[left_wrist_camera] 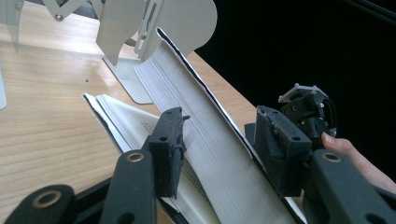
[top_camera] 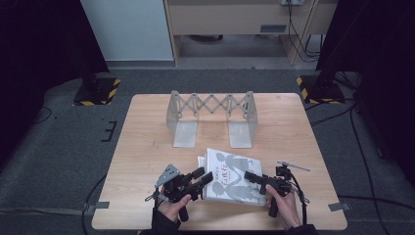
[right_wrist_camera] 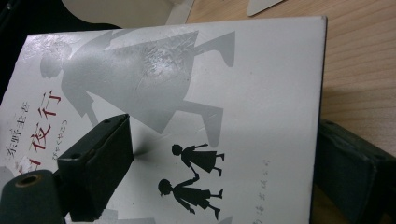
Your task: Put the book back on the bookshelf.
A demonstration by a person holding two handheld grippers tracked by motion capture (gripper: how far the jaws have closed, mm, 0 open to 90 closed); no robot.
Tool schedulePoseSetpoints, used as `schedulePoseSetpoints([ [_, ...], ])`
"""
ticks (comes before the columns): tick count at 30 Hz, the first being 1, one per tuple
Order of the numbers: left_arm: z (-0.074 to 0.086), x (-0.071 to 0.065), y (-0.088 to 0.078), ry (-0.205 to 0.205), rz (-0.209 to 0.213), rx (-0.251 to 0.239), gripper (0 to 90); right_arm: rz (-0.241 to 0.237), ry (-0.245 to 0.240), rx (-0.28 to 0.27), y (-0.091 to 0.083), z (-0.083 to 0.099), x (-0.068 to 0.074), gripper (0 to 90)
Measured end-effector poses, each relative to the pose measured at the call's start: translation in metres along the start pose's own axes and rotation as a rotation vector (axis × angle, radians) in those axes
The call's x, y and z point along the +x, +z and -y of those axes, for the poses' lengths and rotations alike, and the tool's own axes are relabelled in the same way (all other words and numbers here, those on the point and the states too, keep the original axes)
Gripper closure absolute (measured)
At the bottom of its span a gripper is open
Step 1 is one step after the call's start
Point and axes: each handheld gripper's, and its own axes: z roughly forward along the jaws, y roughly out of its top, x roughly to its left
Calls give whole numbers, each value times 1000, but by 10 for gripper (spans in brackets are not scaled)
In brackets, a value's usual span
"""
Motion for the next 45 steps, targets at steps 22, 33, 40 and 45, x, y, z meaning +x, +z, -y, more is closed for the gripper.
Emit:
schedulePoseSetpoints([
  [22,22,38,17,-25,-180,101,548,116,-204,1,2,3,5,225],
  [33,44,48,3,-79,-336,129,337,195,-343,21,2,8,7,211],
  [40,53,37,-4,-64,-326,154,288,203,-359,24,2,10,8,172],
  [45,63,23,-3,-14,-303,183,149,198,-385,31,5,14,11,139],
])
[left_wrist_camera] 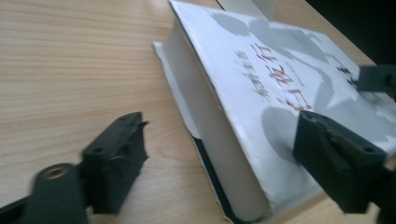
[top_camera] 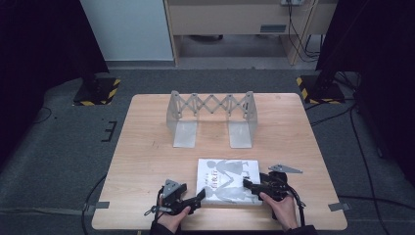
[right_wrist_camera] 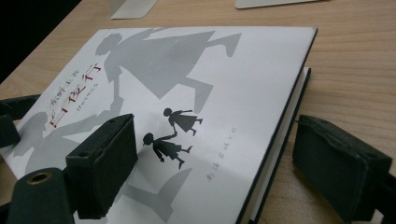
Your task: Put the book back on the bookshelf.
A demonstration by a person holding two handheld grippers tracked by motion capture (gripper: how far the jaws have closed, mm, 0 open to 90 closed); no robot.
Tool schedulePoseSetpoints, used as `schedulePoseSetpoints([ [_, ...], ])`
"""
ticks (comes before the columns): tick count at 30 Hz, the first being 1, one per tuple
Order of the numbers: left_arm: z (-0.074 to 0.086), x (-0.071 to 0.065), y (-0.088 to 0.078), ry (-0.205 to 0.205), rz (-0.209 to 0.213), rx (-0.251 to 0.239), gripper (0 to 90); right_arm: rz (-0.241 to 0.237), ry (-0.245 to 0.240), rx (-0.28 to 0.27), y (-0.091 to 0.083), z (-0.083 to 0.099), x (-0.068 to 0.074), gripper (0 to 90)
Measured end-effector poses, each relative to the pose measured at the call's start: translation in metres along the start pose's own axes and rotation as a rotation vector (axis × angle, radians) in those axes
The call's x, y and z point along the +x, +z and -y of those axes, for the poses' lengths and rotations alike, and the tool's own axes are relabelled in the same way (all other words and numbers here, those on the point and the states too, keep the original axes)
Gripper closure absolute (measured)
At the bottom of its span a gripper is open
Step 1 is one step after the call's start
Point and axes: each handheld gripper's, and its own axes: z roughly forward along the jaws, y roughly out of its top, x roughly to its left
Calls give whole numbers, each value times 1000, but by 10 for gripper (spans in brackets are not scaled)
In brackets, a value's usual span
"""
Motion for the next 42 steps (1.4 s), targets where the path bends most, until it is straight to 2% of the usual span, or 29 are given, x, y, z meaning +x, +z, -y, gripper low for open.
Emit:
schedulePoseSetpoints([
  [3,2,-1,0,-15,14,11,150,7,-26,-5,0,0,3,150],
  [4,3,-1,0,-34,27,18,158,9,-34,-7,-1,0,3,155],
  [5,5,-2,-1,-72,48,28,161,13,-53,-10,-1,-1,5,181],
  [7,6,-2,0,-88,59,31,178,10,-53,-14,-1,-1,6,191],
  [8,6,-3,0,-108,86,41,204,13,-53,-16,-1,-1,6,190],
  [9,6,-3,0,-108,86,41,236,13,-53,-16,-1,-1,6,190],
  [11,7,-7,1,-117,127,54,283,17,-50,-17,-1,-1,6,196],
  [12,7,-7,1,-117,127,54,307,17,-50,-17,-1,-1,6,196],
  [16,8,-10,1,-93,126,44,309,21,-42,-17,-1,-1,6,199],
  [17,9,-11,0,-72,124,60,309,21,-42,-17,-1,-1,6,199],
  [18,11,-13,-1,-25,115,77,319,21,-43,-18,-1,-1,6,200],
  [19,14,-15,-2,26,99,76,319,21,-43,-18,-1,-1,6,200],
  [20,19,-20,-5,99,72,71,335,20,-41,-15,-1,-1,6,204],
  [21,19,-20,-5,99,72,71,336,20,-41,-15,-1,-1,6,204],
  [22,20,-21,-6,132,57,85,336,19,-41,-15,-1,-1,6,204],
  [26,19,-17,-6,139,69,95,371,20,-42,-18,-1,0,6,204],
  [27,19,-16,-6,148,72,94,371,20,-42,-18,-1,0,6,204],
  [29,19,-17,-6,199,67,98,381,17,-39,-21,-1,0,5,204],
  [30,19,-17,-6,199,67,98,386,17,-39,-21,-1,0,5,204],
  [31,20,-18,-6,223,62,103,386,16,-39,-22,-1,0,5,204],
  [33,19,-19,-6,230,54,106,399,18,-28,-26,-1,1,6,205],
  [35,18,-20,-6,258,50,117,407,18,-18,-25,-1,1,6,205],
  [42,15,-23,-7,281,26,131,428,12,20,-29,-1,3,5,216],
])
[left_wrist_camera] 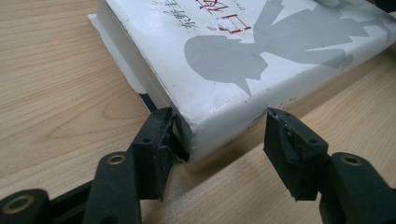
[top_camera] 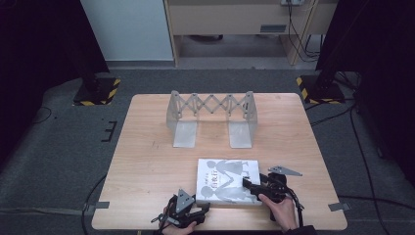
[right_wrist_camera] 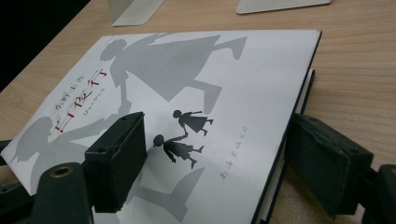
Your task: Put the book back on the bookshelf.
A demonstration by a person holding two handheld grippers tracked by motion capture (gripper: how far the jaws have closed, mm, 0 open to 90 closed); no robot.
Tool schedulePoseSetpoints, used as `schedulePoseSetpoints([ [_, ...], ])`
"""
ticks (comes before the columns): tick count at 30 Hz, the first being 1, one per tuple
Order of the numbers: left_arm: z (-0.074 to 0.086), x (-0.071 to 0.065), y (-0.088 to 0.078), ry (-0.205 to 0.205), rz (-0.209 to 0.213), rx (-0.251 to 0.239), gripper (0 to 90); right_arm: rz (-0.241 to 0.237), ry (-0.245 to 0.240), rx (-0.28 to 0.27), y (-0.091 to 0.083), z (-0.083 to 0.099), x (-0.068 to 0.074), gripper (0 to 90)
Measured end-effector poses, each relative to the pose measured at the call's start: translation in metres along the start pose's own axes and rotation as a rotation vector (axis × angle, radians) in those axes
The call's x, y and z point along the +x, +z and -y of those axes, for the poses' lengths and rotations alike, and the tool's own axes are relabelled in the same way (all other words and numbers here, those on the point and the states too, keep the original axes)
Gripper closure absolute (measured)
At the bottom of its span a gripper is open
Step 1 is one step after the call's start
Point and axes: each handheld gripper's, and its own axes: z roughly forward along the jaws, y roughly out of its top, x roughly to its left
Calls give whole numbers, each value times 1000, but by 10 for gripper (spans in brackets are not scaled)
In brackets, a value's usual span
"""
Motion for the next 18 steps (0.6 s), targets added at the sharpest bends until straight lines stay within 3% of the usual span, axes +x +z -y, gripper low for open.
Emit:
schedulePoseSetpoints([
  [13,-6,7,-4,-40,53,1,468,-11,40,8,-2,-3,-4,253],
  [14,-7,9,-6,-68,62,-14,486,-13,46,6,-2,-3,-4,254],
  [15,-7,9,-6,-68,62,-14,511,-13,46,6,-2,-3,-4,254],
  [17,-12,20,-15,-160,70,-84,668,-12,59,8,-3,-4,-5,271],
  [18,-12,20,-15,-160,70,-84,682,-12,59,8,-3,-4,-5,271],
])
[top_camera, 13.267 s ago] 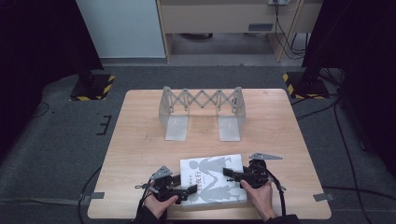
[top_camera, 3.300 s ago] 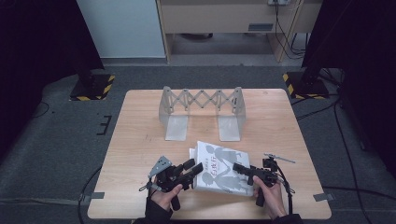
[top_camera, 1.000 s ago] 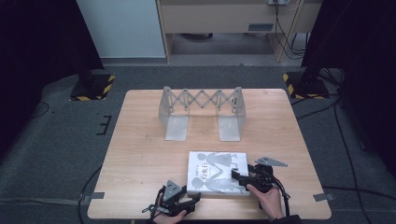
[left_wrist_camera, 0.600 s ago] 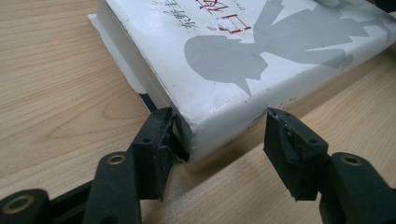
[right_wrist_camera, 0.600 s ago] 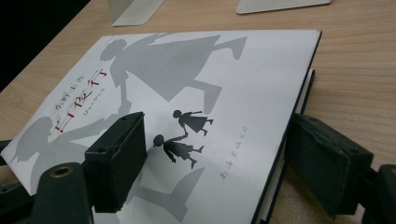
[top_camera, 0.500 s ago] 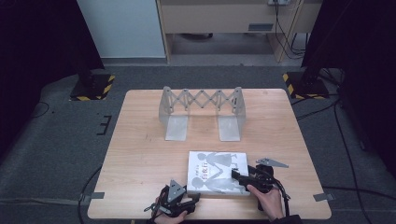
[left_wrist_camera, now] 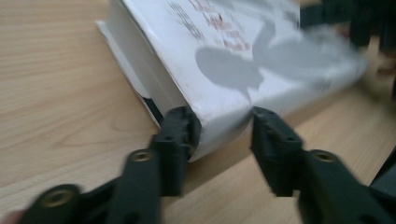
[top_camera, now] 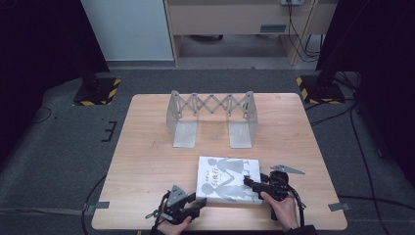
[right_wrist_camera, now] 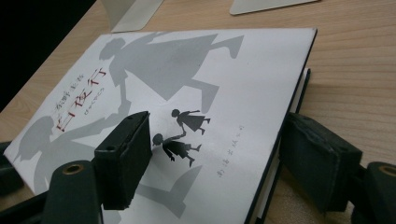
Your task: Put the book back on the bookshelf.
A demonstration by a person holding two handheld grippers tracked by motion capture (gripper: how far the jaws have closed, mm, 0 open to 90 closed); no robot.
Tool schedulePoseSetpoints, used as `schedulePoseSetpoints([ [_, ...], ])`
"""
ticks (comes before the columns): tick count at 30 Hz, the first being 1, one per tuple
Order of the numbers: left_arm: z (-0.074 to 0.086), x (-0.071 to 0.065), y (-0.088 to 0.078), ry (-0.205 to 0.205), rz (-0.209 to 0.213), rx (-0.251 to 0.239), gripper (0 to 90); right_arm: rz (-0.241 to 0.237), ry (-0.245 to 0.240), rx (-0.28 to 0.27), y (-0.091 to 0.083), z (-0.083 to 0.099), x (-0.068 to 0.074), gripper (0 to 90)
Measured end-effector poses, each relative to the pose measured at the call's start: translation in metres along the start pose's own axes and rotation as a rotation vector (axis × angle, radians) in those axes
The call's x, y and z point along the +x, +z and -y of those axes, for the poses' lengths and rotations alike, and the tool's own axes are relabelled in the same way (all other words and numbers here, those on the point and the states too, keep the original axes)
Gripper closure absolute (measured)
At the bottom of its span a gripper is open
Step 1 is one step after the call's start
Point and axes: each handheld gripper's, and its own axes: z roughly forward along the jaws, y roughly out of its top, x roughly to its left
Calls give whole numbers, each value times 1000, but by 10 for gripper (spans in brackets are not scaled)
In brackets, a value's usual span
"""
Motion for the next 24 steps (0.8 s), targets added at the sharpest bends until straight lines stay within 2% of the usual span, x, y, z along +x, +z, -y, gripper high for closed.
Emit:
schedulePoseSetpoints([
  [5,-3,3,1,-3,1,0,686,-1,9,0,-1,-1,-1,284],
  [9,-11,4,0,15,-4,-20,693,-7,28,-6,-2,-2,-1,287],
  [15,-17,8,0,-24,23,-37,701,-10,41,-9,-3,-3,-2,291],
  [17,-20,10,-1,-45,31,-67,711,-15,58,-11,-4,-4,-3,291],
  [18,-26,12,-4,-67,1,-135,816,-19,67,-5,-4,-4,-4,292],
  [19,-30,13,-3,-91,93,-169,880,-19,55,-3,-4,-4,-4,303],
  [20,-30,13,-3,-91,93,-169,874,-19,55,-3,-4,-4,-4,303],
  [21,-35,9,0,-71,101,-150,823,-18,21,13,-2,-3,-2,388],
  [22,-38,1,3,18,8,-145,823,-18,21,13,-2,-3,-2,388],
  [23,-39,-2,6,36,-1,-145,794,-11,-3,13,1,-2,4,353],
  [24,-36,-2,12,9,-23,-130,774,-8,-19,16,2,-2,5,337],
])
